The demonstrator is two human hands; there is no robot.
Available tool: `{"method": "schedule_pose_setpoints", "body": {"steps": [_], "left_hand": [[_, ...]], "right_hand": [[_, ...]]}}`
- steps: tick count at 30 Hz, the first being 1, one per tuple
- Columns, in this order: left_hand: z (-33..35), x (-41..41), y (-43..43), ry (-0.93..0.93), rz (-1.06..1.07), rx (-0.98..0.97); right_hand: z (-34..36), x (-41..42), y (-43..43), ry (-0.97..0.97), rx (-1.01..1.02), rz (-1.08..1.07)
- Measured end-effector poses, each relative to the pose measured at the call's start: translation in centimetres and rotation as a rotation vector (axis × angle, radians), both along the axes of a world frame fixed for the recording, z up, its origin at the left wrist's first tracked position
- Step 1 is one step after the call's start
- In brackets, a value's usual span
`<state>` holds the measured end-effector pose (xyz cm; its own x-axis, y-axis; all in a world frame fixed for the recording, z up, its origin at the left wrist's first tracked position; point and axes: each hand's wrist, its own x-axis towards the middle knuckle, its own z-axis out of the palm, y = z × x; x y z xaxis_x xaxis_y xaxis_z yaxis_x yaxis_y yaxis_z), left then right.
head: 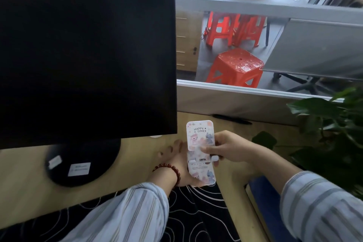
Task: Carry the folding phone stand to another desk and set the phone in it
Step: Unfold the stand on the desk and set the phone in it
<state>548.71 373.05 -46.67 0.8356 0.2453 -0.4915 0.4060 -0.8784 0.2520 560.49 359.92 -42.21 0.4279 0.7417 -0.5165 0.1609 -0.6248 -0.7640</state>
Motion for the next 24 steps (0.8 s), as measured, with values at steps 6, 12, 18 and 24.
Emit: {"method": "schedule_pose_setpoints", "body": {"steps": [6, 12, 18, 24], "left_hand": [[-0.3, 0.0, -0.1, -0.011, 0.034, 0.012], [0.5, 0.3, -0.3, 0.016, 0.016, 0.005], [0.4, 0.2, -0.3, 0.010, -0.022, 0.014], [0.3, 0.2, -0.1, 0.014, -0.007, -0.027]], "right_hand": [[1.4, 0.6, -0.3, 0.215, 0.023, -0.007], [0.7, 0.6, -0.4, 0.007, -0.015, 0.037], [-1.4, -0.8, 0.0, -0.281, 0.045, -0.063], [-2.3, -0.8, -0.5, -0.362, 0.097, -0.043]]}}
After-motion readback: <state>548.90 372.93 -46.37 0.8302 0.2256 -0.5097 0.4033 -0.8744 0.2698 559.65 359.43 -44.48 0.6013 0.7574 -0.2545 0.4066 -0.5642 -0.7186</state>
